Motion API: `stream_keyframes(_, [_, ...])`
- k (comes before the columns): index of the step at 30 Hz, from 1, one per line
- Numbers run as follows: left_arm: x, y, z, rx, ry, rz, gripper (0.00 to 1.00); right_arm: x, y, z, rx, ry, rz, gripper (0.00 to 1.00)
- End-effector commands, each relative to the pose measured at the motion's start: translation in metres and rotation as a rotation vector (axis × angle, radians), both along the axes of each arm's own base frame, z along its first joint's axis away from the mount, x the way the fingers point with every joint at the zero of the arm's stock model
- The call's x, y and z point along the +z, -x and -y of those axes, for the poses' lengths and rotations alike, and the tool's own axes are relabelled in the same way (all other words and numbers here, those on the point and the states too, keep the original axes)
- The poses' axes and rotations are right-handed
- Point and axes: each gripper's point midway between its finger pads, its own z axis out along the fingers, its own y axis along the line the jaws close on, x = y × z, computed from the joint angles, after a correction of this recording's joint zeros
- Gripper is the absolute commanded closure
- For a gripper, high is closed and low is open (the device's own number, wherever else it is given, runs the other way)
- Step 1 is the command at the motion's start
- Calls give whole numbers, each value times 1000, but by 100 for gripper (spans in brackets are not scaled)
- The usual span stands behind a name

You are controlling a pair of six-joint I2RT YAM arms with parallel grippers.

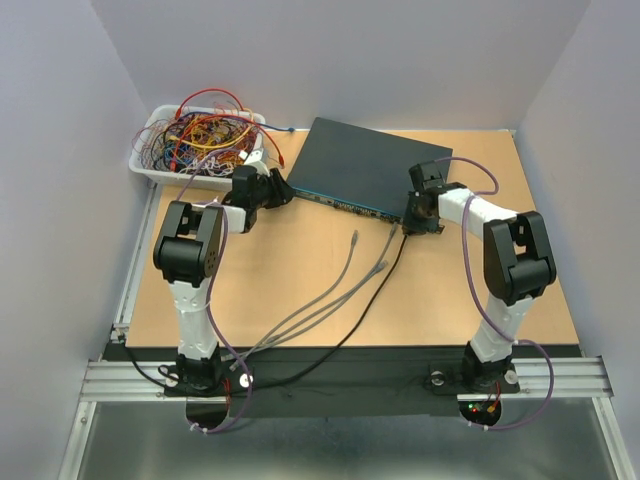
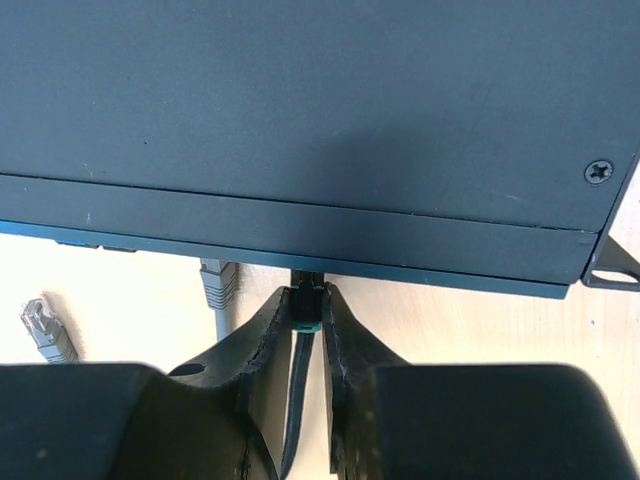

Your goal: Insert the plug into the switch port

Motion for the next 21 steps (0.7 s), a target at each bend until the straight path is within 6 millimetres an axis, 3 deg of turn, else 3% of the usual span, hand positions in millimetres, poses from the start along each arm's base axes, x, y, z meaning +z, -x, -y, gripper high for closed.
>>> stream_keyframes(1, [16, -4, 4, 2, -18, 87, 47, 41, -46, -23, 36, -93, 180, 100])
stream_keyframes(10, [16, -8, 5, 22, -33, 92, 47, 41, -37, -32, 43, -104, 174, 100])
stream_keyframes(21, [17, -8, 5, 33, -45, 99, 47, 60, -40, -47, 57, -134, 211, 100])
